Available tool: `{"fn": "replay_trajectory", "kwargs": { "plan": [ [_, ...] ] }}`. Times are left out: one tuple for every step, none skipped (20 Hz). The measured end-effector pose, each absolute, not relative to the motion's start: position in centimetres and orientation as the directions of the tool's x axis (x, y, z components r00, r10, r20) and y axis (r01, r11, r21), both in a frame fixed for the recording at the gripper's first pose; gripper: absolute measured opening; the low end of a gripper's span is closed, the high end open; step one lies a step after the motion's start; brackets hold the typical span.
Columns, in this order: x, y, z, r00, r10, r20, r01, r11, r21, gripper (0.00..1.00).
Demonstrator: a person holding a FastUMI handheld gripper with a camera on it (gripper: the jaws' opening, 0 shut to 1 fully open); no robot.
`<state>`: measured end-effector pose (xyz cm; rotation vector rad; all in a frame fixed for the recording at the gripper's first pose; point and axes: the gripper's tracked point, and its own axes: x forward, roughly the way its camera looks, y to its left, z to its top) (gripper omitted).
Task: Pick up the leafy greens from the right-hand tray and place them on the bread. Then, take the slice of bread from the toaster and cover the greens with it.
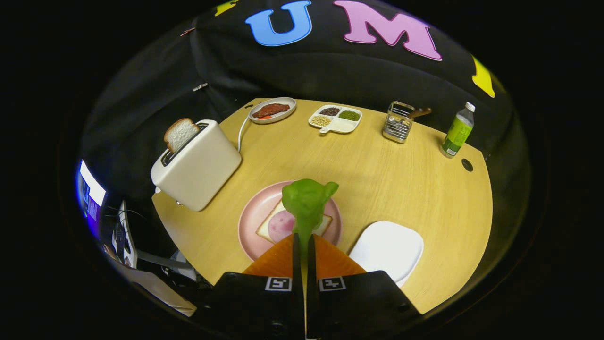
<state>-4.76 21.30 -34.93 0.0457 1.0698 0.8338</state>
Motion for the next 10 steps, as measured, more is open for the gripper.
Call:
{"fn": "replay_trajectory", "kwargs": {
  "plan": [
    [-4.9,22.1,-34.8,0.210,0.622,-0.755,-0.586,0.698,0.412,0.06],
    [-4.9,22.9,-34.8,0.209,0.619,-0.757,-0.591,0.696,0.407,0.06],
    [-4.9,23.5,-34.9,0.211,0.614,-0.761,-0.594,0.699,0.399,0.06],
    [-4.9,24.0,-35.0,0.216,0.607,-0.765,-0.596,0.703,0.389,0.06],
    [-4.7,24.3,-35.1,0.224,0.595,-0.772,-0.598,0.710,0.373,0.07],
    [-4.6,24.3,-35.4,0.230,0.581,-0.781,-0.599,0.717,0.357,0.08],
    [-4.4,24.2,-35.8,0.238,0.560,-0.793,-0.598,0.728,0.335,0.10],
    [-4.3,24.0,-36.2,0.247,0.539,-0.805,-0.595,0.740,0.313,0.12],
    [-4.1,23.6,-36.7,0.261,0.513,-0.818,-0.590,0.756,0.286,0.29],
    [-3.9,23.6,-36.9,0.273,0.504,-0.820,-0.584,0.764,0.275,0.40]
  ]
}}
